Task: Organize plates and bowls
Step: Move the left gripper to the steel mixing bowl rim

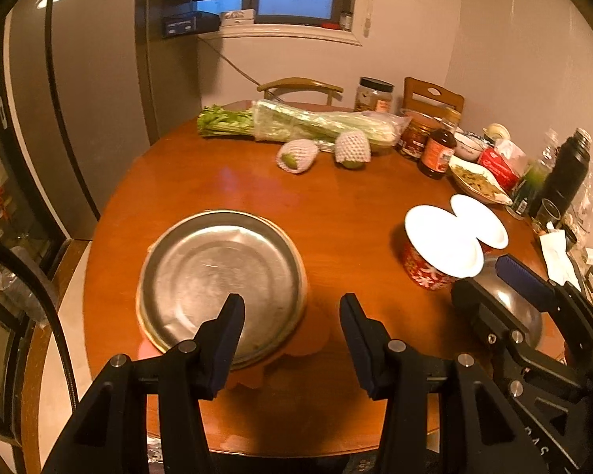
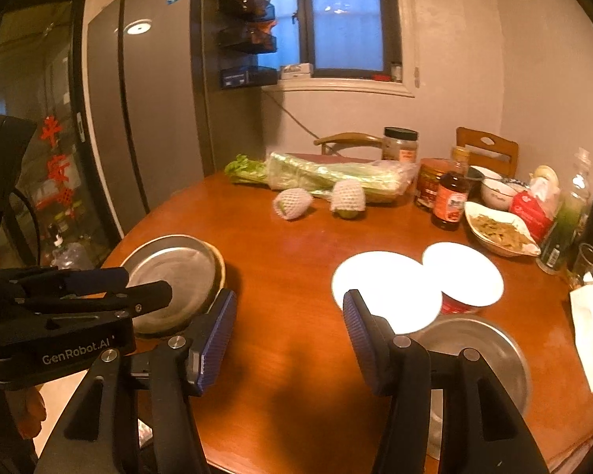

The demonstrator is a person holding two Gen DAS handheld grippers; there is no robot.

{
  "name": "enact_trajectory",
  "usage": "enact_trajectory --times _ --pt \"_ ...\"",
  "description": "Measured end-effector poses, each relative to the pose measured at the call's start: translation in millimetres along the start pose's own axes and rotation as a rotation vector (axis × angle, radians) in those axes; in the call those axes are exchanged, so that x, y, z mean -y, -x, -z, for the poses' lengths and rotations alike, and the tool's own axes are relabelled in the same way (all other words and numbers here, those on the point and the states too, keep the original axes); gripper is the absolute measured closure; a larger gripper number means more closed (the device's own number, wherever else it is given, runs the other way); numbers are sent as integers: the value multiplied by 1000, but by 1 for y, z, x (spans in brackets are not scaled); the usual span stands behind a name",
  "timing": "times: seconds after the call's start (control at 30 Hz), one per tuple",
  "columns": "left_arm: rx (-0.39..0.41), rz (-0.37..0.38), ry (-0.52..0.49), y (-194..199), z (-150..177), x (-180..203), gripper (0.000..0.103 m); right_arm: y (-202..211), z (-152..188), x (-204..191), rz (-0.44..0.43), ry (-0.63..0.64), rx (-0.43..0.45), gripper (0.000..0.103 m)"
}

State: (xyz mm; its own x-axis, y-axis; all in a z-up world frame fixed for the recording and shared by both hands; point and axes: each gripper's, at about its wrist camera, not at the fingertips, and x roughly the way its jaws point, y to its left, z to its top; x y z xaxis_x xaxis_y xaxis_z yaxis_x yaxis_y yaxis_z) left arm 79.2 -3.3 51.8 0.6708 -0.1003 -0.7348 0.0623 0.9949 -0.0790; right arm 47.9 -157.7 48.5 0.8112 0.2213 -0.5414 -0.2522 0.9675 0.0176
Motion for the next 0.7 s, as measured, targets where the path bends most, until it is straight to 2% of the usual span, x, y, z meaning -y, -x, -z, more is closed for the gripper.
enact_trajectory --times 0.37,0.7 --pt "-20 35 -41 -6 3 36 53 18 10 44 41 -68 21 45" --pt "-50 111 -75 -22 0 83 53 33 22 105 151 -151 7 45"
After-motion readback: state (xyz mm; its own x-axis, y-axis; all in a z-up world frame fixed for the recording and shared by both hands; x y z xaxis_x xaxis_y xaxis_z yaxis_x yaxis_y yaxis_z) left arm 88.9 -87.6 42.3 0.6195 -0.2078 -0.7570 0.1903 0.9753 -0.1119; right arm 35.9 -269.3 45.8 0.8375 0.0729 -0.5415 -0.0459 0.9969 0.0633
